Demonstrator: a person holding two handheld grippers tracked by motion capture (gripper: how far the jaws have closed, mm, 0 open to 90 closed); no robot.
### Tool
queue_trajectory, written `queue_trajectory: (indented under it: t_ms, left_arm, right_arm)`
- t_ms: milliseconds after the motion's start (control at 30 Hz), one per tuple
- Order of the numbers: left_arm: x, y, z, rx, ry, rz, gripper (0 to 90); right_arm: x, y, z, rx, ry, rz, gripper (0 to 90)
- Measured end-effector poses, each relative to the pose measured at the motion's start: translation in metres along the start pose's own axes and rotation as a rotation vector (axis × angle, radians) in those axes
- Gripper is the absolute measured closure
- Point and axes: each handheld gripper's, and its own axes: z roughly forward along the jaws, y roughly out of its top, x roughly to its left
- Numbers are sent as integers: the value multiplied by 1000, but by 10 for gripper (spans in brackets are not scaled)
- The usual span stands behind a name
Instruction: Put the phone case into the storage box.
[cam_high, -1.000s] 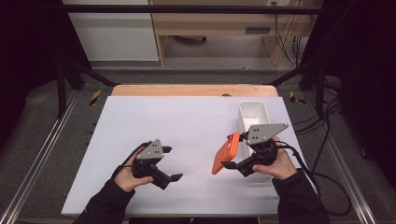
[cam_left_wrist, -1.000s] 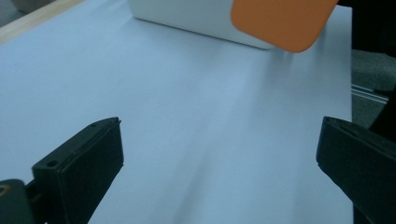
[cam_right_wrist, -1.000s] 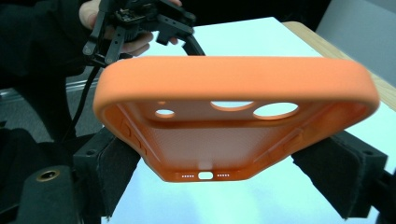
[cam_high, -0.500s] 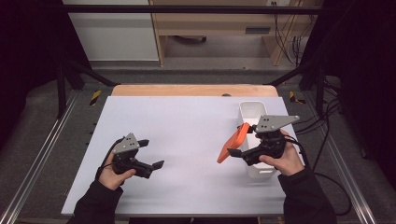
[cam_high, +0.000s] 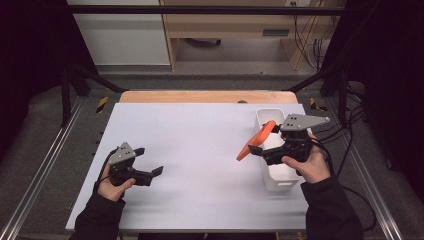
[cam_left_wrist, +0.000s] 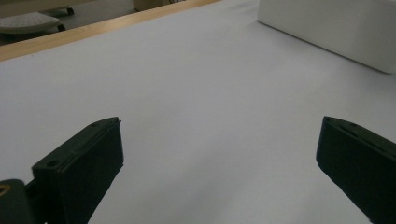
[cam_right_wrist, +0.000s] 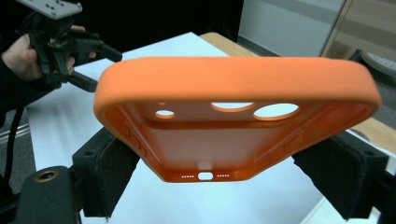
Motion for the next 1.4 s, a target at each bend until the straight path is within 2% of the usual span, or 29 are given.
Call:
queue_trajectory:
  t_ms: [367,867,1167,1400]
  left_arm:
    - [5,-8,-3,-12,44,-21,0]
    - [9,-11,-7,-26,54,-29,0]
    - [11,-13,-5,-22,54,-30,0]
    - [11,-14,-4,-14,51,-28,0]
  right_arm:
    - [-6,8,-11,-20,-69,23,158]
    - [-16,21,-15,-19,-189,80,158]
    - [-26,25,-13,4,-285,126,158]
    - [-35,28,-12,22,-337,159,157]
